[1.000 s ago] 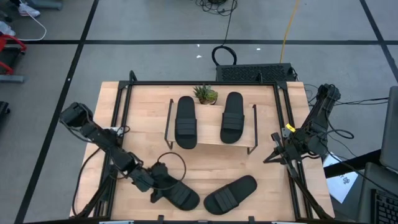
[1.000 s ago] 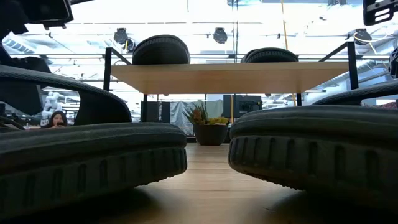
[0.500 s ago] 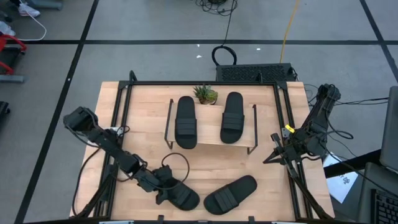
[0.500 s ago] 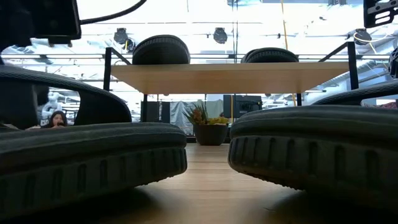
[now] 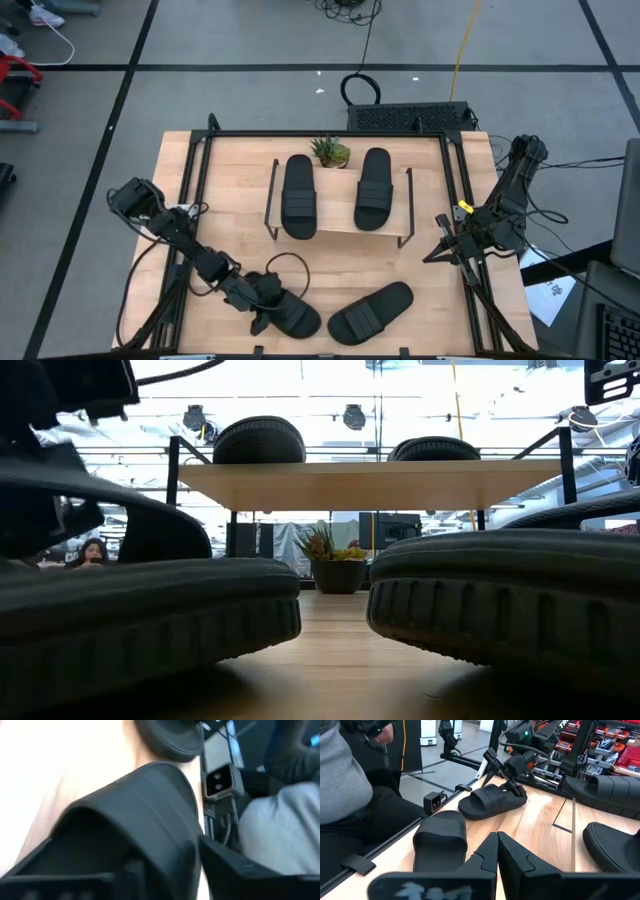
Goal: Pick and place slides into the shelf
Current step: Put the black slide under the shelf
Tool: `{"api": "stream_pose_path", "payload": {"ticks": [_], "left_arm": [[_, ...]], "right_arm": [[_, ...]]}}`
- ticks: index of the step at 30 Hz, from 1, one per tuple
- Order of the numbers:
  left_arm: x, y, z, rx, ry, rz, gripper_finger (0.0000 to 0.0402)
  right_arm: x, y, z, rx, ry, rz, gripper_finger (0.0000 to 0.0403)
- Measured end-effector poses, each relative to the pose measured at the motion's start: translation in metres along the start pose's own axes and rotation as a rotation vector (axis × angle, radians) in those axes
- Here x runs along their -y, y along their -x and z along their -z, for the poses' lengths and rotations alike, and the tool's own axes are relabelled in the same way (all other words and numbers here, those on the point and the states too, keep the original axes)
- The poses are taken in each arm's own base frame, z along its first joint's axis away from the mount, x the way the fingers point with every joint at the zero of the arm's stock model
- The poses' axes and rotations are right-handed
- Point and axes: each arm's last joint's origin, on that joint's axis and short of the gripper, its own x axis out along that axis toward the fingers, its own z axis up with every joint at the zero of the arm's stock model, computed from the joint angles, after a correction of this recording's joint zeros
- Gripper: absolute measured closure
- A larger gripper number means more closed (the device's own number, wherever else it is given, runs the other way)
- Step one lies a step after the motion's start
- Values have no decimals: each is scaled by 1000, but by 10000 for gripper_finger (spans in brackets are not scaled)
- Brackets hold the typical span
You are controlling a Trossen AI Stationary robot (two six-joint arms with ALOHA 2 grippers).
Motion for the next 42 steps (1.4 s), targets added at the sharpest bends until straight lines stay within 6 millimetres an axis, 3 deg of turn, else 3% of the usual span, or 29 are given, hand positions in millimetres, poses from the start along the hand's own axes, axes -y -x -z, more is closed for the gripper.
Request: {"api": "stream_pose_path", "payload": {"ticks": [3,5,14,21,27,35,42], "left_arm": [[8,-1,-6,-15,-84,55,351],[12,-2,-10,-27,-121,87,386],[43,-2,-30,-166,-238,323,395],[52,0,-70,-276,-303,377,398],[39,-1,-93,-311,-362,387,400],[13,-33,-76,-440,-341,368,401],[-1,-39,-75,-474,-347,334,401]], "right_arm": [[0,0,0,2,-2,0,403],[0,0,0,2,-2,0,403],[0,0,-1,8,-7,0,403],[0,0,-1,7,14,1,403],[0,0,-1,7,20,3,403],[0,0,-1,7,39,3,403],[0,0,-1,6,58,4,403]]}}
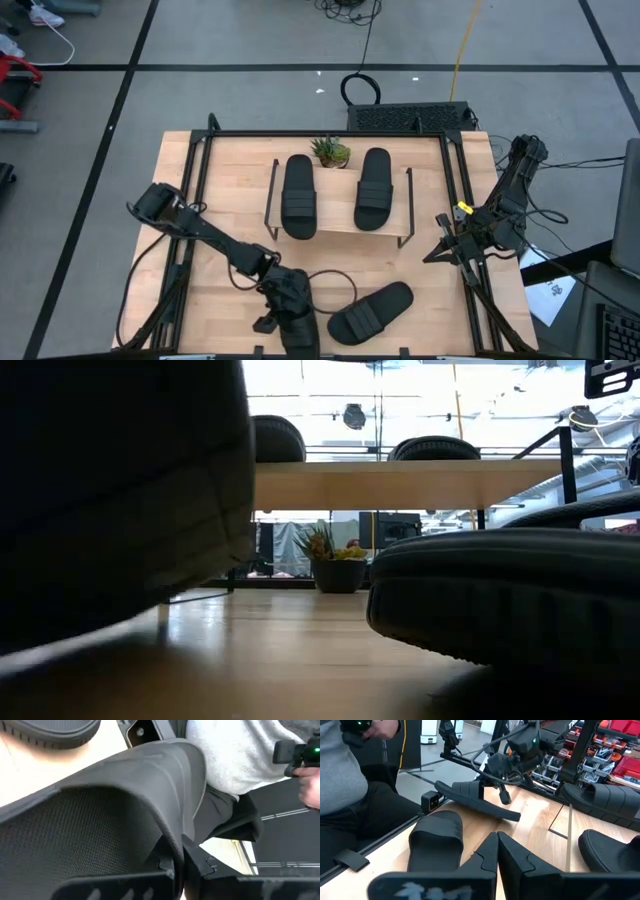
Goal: Pick and place slides into the shelf
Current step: Put the black slide under the shelf
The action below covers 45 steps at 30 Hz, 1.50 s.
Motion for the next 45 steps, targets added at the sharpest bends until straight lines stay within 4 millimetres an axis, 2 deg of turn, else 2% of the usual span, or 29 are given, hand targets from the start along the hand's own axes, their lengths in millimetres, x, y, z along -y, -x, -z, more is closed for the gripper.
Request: {"api": "stream_pose_path", "payload": {"ticks": [8,15,24,29,40,45], "left_arm": [[-13,14,2,-95,83,-38,401],[-10,28,-10,-177,75,-78,401],[-12,32,-18,-144,26,-168,392],[-13,32,-19,-132,32,-205,344],[-8,28,-20,-106,37,-259,176],[-4,32,-20,-101,37,-276,121]], "right_arm": [[0,0,0,0,0,0,403],[0,0,1,1,-1,1,403],[-5,-6,18,-30,9,0,403],[-5,-6,16,-3,4,1,403],[-5,-6,15,4,12,1,403],[-5,-6,15,4,12,1,403]]}}
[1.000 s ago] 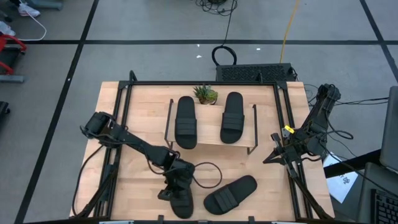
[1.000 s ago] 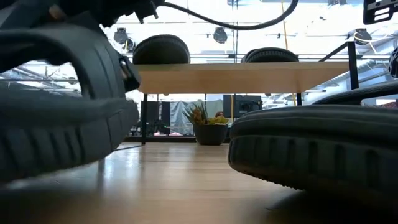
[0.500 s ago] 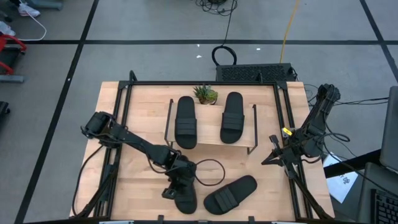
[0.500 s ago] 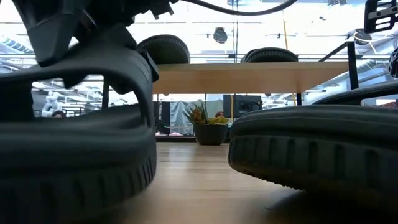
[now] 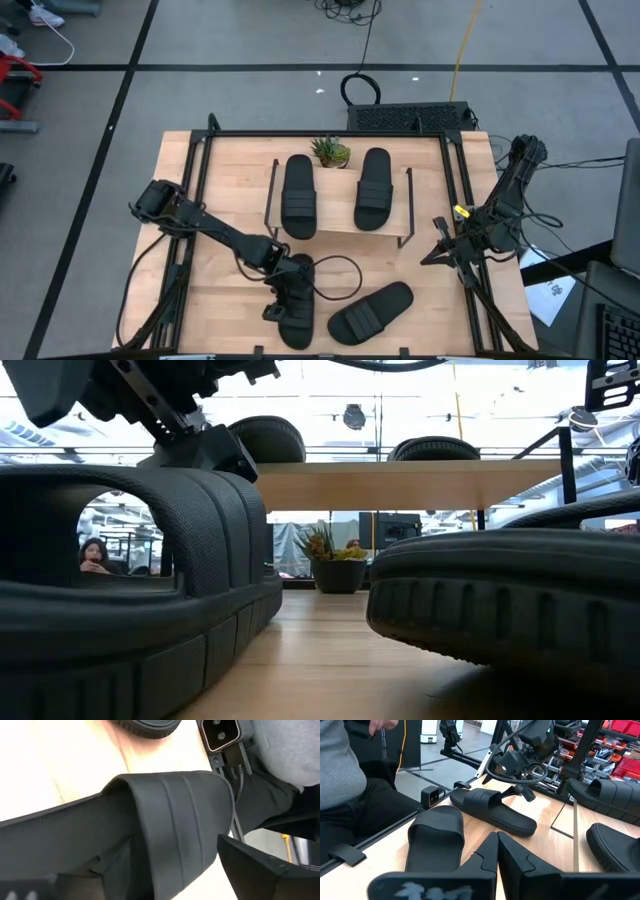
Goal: Pick and place slides into the shelf
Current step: Put the black slide under the shelf
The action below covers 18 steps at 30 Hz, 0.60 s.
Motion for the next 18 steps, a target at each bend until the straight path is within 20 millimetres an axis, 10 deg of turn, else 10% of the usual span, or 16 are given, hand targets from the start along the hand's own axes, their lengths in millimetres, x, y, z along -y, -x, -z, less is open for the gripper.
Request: {"api": "stream_pose_path", "payload": {"ticks": [9,18], "left_arm": [[31,51,-1,120,-61,-40,93],[126,74,22,406,-203,-236,147]], "right_arm": [[0,0,0,0,0,0,403],[0,0,0,0,2,-1,403]]}}
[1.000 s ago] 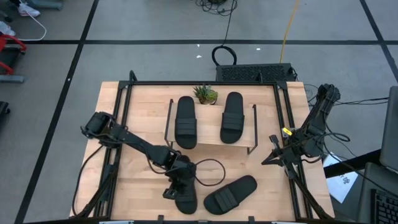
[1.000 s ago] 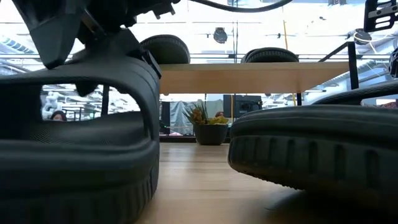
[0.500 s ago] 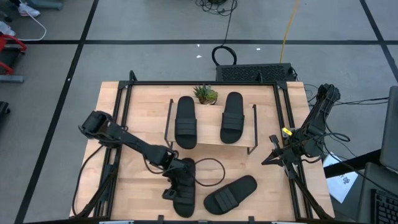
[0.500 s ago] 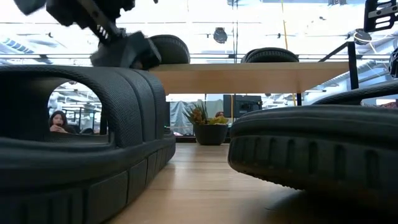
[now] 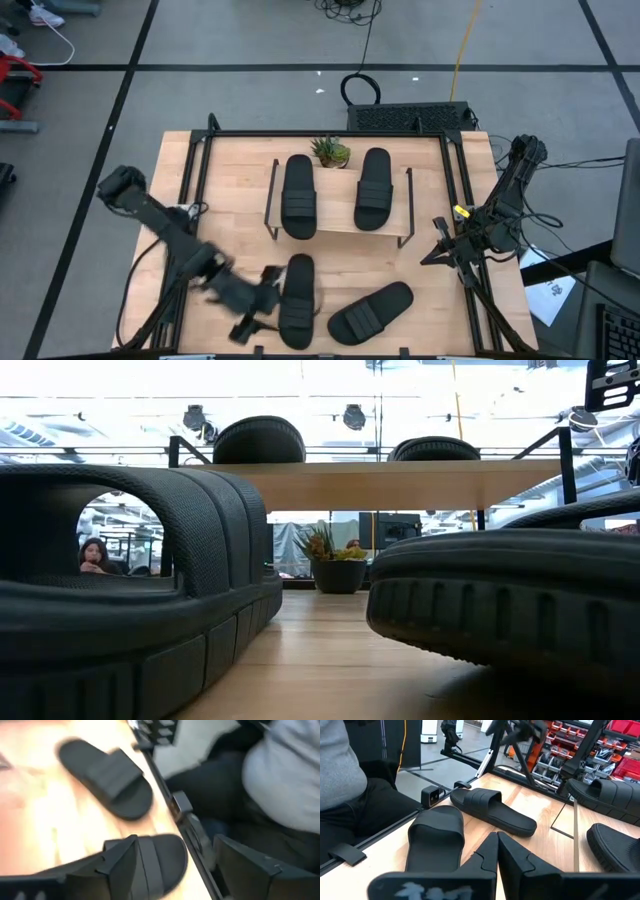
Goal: Pick and place slides into the shelf
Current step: Put the black slide under the shelf
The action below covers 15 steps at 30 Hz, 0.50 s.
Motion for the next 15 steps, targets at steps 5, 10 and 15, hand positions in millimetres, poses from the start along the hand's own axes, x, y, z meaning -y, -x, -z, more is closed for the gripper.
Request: {"api": "stream_pose_path", "payload": {"ticks": [5,10,15], "left_arm": [[36,5,16,105,110,-223,202],[48,-27,37,29,166,-247,283],[43,-70,48,-65,71,-135,352]], "right_arm": [[0,0,0,0,9,0,403],[0,0,0,0,24,0,403],[0,0,-1,6,23,0,403]]}}
